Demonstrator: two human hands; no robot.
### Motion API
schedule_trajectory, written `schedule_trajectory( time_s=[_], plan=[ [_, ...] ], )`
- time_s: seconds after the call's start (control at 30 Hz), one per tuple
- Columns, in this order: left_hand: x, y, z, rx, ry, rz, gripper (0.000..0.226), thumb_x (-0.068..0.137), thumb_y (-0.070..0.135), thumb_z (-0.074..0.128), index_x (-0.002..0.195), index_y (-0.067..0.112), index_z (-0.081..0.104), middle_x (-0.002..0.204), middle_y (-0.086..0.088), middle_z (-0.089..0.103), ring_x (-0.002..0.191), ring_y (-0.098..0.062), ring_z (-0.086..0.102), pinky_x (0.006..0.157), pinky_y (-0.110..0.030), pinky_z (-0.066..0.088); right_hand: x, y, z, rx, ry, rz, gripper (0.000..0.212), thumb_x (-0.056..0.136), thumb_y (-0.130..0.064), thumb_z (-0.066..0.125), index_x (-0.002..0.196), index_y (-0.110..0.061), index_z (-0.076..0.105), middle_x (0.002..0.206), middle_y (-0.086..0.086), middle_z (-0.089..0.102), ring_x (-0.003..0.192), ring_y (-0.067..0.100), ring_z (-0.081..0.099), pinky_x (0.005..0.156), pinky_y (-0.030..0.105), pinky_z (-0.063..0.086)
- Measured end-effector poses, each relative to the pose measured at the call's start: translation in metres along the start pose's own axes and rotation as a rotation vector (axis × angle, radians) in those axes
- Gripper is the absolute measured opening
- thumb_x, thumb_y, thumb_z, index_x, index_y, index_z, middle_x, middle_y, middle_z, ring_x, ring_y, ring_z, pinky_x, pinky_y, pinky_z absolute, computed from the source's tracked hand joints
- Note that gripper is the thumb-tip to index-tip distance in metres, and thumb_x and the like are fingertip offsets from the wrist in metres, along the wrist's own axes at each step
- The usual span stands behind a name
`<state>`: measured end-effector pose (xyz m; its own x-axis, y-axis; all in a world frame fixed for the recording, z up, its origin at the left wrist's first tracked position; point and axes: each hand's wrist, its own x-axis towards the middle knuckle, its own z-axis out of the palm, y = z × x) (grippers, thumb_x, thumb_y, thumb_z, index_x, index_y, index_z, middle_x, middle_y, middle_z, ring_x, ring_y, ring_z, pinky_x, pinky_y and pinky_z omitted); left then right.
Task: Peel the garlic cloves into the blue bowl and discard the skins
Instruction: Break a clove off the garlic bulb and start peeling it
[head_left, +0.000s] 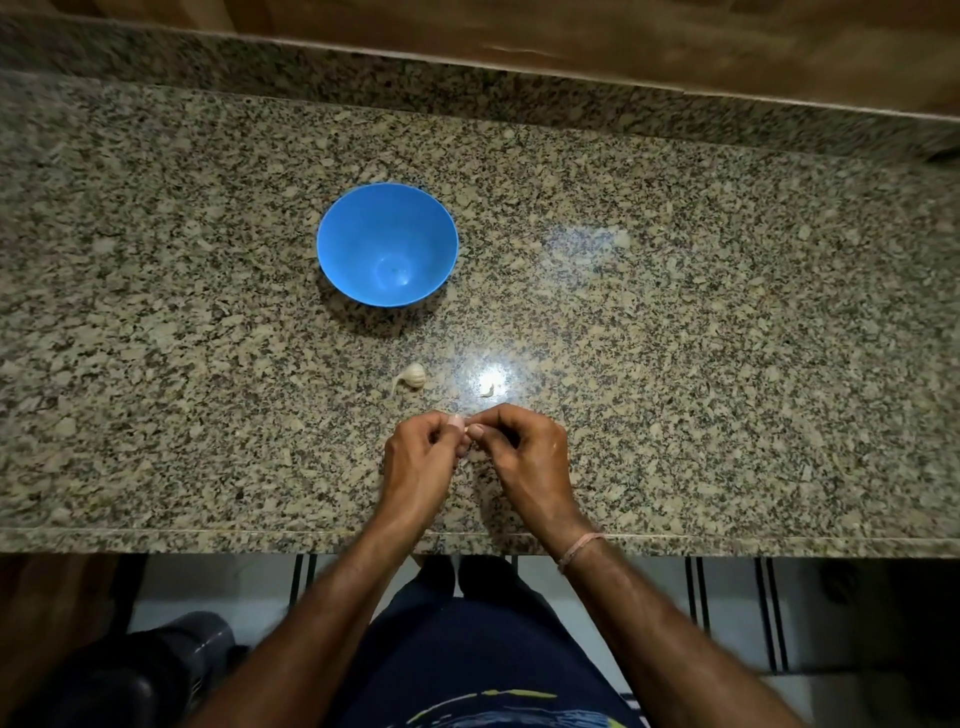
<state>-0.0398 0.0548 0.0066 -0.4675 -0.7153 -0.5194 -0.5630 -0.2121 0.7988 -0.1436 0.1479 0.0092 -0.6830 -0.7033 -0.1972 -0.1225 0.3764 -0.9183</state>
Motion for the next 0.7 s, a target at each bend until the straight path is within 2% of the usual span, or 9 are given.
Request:
schedule_trajectory(
  time_s=[0.2, 0.33, 0.47, 0.53, 0.57, 0.6, 0.7],
  plan=[
    [0.001, -0.001, -0.006, -0.172, -0.1, -0.034, 0.028, 0.108, 0.027, 0.054, 0.095, 0.013, 0.075, 0.078, 0.002, 0.07, 0.072, -0.005, 0.062, 0.065, -0.02, 0.047, -0.007, 0.004, 0.007, 0.13, 0.038, 0.08, 0.008, 0.095, -0.013, 0.075, 0.1, -0.011, 0.08, 0.094, -0.002, 0.079, 0.093, 0.015, 0.076, 0.086, 0.045, 0.064],
    [-0.002, -0.003, -0.002, -0.09, -0.054, 0.031, 0.031, 0.109, 0.031, 0.051, 0.092, 0.013, 0.07, 0.083, -0.005, 0.07, 0.077, -0.014, 0.063, 0.068, -0.032, 0.05, -0.013, 0.001, 0.01, 0.273, 0.078, 0.161, 0.006, 0.095, -0.009, 0.074, 0.098, -0.008, 0.078, 0.096, 0.0, 0.078, 0.096, 0.016, 0.075, 0.091, 0.044, 0.063],
    [-0.001, -0.003, 0.002, -0.153, -0.1, 0.008, 0.029, 0.11, 0.03, 0.049, 0.098, 0.015, 0.07, 0.093, -0.007, 0.073, 0.088, -0.019, 0.07, 0.073, -0.034, 0.054, -0.016, 0.001, 0.01, 0.421, 0.078, 0.251, 0.009, 0.095, -0.006, 0.072, 0.1, -0.009, 0.079, 0.103, 0.005, 0.079, 0.105, 0.022, 0.074, 0.099, 0.049, 0.059],
    [-0.002, 0.001, 0.003, -0.111, -0.086, 0.053, 0.029, 0.11, 0.031, 0.048, 0.1, 0.015, 0.07, 0.087, -0.001, 0.071, 0.08, -0.009, 0.068, 0.068, -0.023, 0.052, -0.015, 0.001, 0.009, 0.453, 0.068, 0.256, 0.011, 0.095, -0.003, 0.071, 0.102, -0.008, 0.079, 0.105, 0.006, 0.078, 0.107, 0.023, 0.074, 0.101, 0.049, 0.058],
    [-0.004, 0.003, 0.002, -0.077, -0.073, 0.085, 0.029, 0.11, 0.03, 0.047, 0.1, 0.014, 0.069, 0.079, 0.005, 0.066, 0.07, 0.003, 0.062, 0.061, -0.014, 0.046, -0.014, 0.001, 0.008, 0.463, 0.059, 0.246, 0.012, 0.095, -0.003, 0.071, 0.104, -0.007, 0.078, 0.106, 0.007, 0.078, 0.107, 0.024, 0.074, 0.101, 0.048, 0.058],
    [-0.005, 0.006, 0.002, -0.044, -0.06, 0.114, 0.029, 0.111, 0.029, 0.047, 0.098, 0.013, 0.067, 0.073, 0.01, 0.059, 0.06, 0.007, 0.056, 0.054, -0.009, 0.04, -0.013, 0.001, 0.007, 0.476, 0.048, 0.237, 0.012, 0.095, -0.002, 0.071, 0.105, -0.005, 0.077, 0.107, 0.008, 0.078, 0.108, 0.024, 0.073, 0.101, 0.046, 0.058],
    [-0.003, 0.009, 0.003, 0.006, -0.048, 0.17, 0.029, 0.111, 0.03, 0.047, 0.09, 0.018, 0.062, 0.068, 0.012, 0.05, 0.052, 0.004, 0.047, 0.05, -0.012, 0.034, -0.008, 0.001, 0.002, 0.537, 0.018, 0.253, 0.012, 0.094, -0.002, 0.072, 0.106, -0.001, 0.074, 0.108, 0.012, 0.077, 0.107, 0.026, 0.073, 0.097, 0.039, 0.059]
  ],
)
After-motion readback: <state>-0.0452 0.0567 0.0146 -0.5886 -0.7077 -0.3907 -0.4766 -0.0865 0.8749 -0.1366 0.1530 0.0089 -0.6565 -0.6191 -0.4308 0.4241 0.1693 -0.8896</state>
